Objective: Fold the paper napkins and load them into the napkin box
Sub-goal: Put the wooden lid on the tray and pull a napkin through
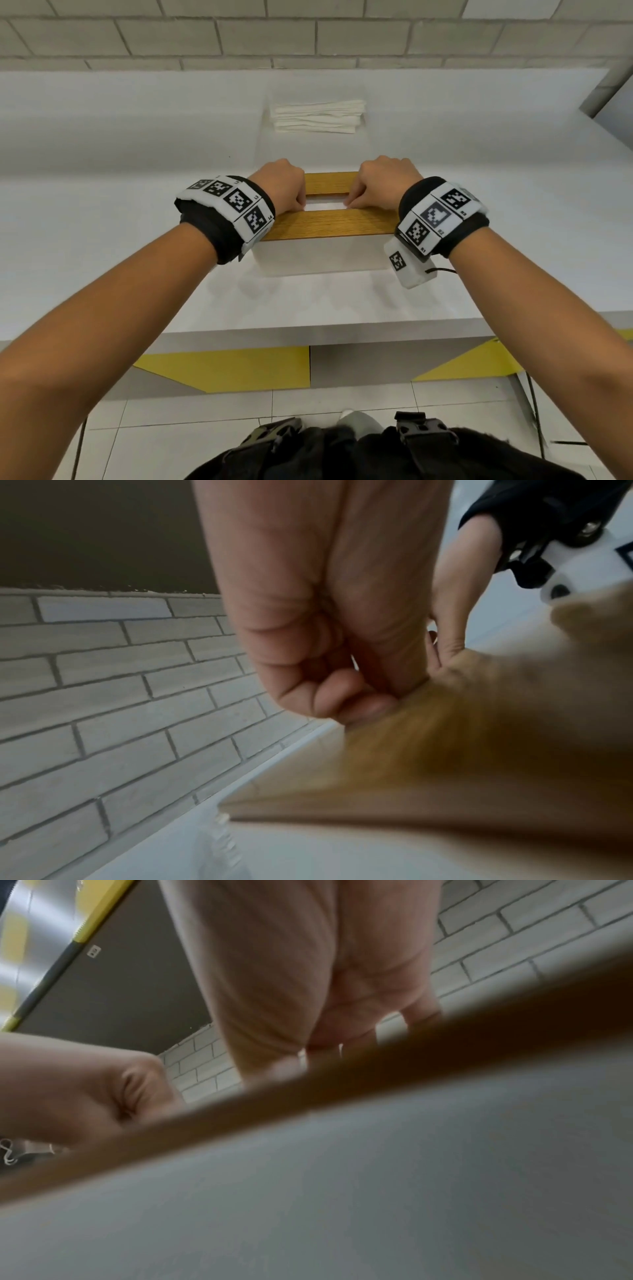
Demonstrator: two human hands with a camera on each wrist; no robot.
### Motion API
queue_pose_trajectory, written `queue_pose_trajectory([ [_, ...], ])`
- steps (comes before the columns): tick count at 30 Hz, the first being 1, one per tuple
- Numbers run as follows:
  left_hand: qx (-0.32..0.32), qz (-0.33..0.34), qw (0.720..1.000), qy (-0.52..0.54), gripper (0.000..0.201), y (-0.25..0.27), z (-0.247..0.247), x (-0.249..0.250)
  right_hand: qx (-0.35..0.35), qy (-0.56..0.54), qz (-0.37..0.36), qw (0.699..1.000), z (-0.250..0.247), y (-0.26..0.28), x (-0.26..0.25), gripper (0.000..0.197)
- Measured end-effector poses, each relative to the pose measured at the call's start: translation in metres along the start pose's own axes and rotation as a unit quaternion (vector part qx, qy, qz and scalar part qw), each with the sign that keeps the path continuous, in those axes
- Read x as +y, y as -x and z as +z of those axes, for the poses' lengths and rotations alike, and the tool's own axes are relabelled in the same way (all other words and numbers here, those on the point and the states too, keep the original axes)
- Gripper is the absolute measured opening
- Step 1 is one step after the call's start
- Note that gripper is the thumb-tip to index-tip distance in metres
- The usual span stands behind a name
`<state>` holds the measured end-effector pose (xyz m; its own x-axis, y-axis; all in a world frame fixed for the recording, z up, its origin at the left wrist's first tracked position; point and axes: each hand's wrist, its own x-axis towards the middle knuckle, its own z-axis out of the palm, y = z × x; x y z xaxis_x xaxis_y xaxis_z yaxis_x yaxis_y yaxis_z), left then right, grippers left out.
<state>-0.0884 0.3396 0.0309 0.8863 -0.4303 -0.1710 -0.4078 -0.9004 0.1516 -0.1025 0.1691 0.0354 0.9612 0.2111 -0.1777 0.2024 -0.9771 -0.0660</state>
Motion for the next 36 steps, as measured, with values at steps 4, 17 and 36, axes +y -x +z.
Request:
queue_pose_trajectory([
  [4,-0.002,0.015,0.999,-0.029,0.019,-0.005,0.003,-0.001,-0.008,0.005,0.003,1.000,0.003,-0.003,-0.003,0.015],
  [17,-0.043,0.042,0.997,-0.041,0.024,-0.015,0.001,-0.003,-0.023,0.065,-0.053,0.996,-0.001,-0.006,-0.001,0.024],
  [36,-0.016,0.085,0.994,-0.061,0.021,-0.008,-0.001,-0.007,-0.042,0.015,-0.083,0.996,-0.003,-0.005,0.007,0.023],
])
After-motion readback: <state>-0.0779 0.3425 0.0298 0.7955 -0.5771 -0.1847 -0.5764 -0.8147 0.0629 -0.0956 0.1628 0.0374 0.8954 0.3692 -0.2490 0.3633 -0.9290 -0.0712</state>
